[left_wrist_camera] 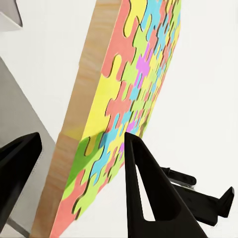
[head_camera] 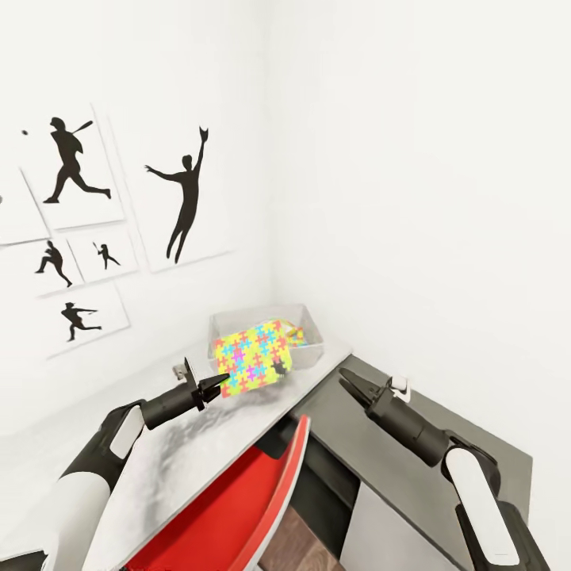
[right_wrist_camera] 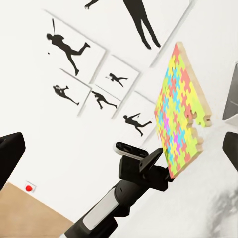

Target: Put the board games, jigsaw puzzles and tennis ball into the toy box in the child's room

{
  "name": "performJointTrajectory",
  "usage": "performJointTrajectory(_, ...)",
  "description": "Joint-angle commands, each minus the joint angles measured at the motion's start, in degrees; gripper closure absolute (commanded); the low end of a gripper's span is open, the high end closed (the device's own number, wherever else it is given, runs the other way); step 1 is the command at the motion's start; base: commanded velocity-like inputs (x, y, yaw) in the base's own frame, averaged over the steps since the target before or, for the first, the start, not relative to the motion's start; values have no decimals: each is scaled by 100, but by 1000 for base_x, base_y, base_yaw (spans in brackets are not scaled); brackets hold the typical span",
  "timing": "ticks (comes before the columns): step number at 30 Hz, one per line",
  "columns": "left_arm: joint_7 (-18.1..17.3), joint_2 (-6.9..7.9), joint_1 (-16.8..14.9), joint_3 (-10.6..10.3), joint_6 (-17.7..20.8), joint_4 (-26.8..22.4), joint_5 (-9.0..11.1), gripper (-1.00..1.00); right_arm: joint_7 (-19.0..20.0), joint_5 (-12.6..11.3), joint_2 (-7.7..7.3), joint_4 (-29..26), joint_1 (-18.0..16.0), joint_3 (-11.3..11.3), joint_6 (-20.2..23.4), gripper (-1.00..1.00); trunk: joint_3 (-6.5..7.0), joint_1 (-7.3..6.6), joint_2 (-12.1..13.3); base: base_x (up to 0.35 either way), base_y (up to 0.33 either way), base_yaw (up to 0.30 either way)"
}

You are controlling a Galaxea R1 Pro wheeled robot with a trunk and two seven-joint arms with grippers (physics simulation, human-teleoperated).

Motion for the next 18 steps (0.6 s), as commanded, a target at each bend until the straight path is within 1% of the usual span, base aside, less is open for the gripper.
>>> performJointTrajectory(1, -7, -1, -9, 5, 34, 4, 15, 100, 5, -15, 0, -2, -5, -8, 36, -100, -13, 4, -13, 38, 15, 285)
performJointTrajectory(6, -6, -1, -7, 4, 34, 4, 15, 100, 5, -23, -2, -1, -5, -8, 36, -100, -13, 4, -13, 13, 85, 274)
performJointTrajectory(9, -6, -1, -9, 4, 34, 4, 15, 100, 5, -19, -2, -1, -5, -8, 36, -100, -13, 4, -13, 2, 23, 187)
performJointTrajectory(13, -6, -1, -9, 4, 34, 4, 15, 100, 5, -16, -3, -1, -5, -8, 36, -100, -13, 4, -13, 35, 81, 63)
performJointTrajectory(18, -6, -1, -9, 4, 31, 4, 15, 100, 5, -16, 0, -2, -5, -8, 36, -100, -13, 4, -13, 145, 100, 11)
